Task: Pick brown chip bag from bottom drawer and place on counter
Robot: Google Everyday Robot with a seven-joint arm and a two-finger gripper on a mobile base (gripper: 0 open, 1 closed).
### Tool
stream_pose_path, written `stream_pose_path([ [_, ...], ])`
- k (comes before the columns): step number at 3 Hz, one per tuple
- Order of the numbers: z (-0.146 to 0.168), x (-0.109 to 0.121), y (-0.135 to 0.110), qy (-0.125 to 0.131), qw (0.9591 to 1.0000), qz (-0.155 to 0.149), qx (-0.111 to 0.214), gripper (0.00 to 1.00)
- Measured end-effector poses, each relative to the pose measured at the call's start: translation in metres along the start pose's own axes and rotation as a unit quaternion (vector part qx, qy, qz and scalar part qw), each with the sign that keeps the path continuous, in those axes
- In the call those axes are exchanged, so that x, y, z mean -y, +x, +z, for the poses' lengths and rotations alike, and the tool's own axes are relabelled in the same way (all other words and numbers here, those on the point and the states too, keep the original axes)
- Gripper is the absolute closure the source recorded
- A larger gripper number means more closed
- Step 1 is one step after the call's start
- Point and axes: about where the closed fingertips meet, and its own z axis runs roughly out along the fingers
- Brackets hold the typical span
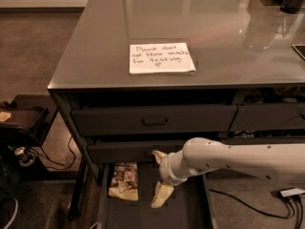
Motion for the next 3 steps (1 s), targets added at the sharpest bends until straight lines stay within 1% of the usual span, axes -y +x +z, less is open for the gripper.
stream_pose_path([
  [1, 0.04, 0.005, 0.024, -0.005, 0.9999, -0.01, -0.007, 0.0],
  [2, 0.04, 0.004, 0.024, -0.005, 0.9999, -0.01, -0.007, 0.0],
  [3, 0.058, -0.002, 0.041, -0.008, 0.9999, -0.013, 0.002, 0.0],
])
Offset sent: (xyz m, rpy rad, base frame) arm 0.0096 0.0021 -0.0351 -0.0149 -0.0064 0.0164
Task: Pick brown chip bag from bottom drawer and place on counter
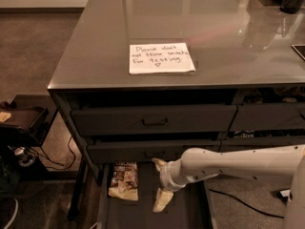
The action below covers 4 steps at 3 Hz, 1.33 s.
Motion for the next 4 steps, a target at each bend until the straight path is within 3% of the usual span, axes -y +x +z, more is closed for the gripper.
stream_pose_path([
  [2, 0.099, -0.003, 0.014, 0.024, 0.9965, -0.022, 0.077, 0.0],
  [3, 0.159, -0.003, 0.022, 0.022, 0.9935, -0.005, 0.112, 0.0],
  [4, 0.174, -0.014, 0.029, 0.014, 0.9931, 0.011, 0.116, 0.0],
])
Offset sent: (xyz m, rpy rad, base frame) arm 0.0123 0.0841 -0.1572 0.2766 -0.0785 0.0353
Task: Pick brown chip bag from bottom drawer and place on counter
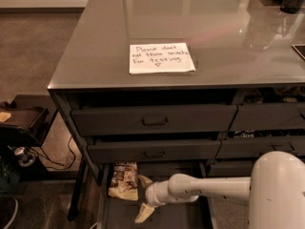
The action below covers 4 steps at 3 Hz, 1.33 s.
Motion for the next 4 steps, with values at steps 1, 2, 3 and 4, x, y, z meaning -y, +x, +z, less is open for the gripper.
stream_pose_path([
  [1, 0.008, 0.004, 0.013, 0.015, 0.9998, 0.009, -0.004, 0.0],
  [2, 0.024, 0.017, 0.043, 0.046, 0.998, 0.043, -0.003, 0.0],
  [3, 0.043, 0.045, 0.074, 0.095, 0.9919, 0.084, 0.013, 0.0],
  [4, 0.043, 0.045, 0.074, 0.095, 0.9919, 0.084, 0.013, 0.0],
])
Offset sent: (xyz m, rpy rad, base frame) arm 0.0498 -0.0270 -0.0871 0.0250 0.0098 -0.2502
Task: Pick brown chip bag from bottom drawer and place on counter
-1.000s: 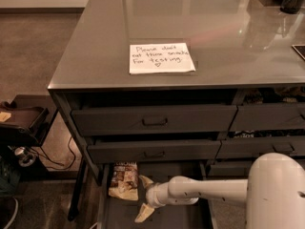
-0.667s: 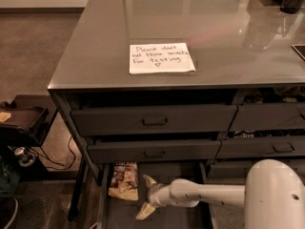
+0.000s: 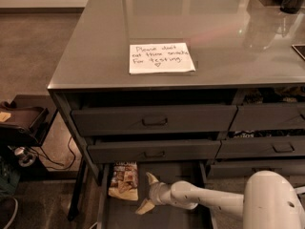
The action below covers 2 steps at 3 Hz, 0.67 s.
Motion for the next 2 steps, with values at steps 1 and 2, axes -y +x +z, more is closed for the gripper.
stream_pose_path([
  [1, 0.008, 0.005, 0.002, 0.006, 0.9996, 0.016, 0.022, 0.0],
  [2, 0.031, 0.02, -0.003, 0.017, 0.9977, 0.034, 0.056, 0.0],
])
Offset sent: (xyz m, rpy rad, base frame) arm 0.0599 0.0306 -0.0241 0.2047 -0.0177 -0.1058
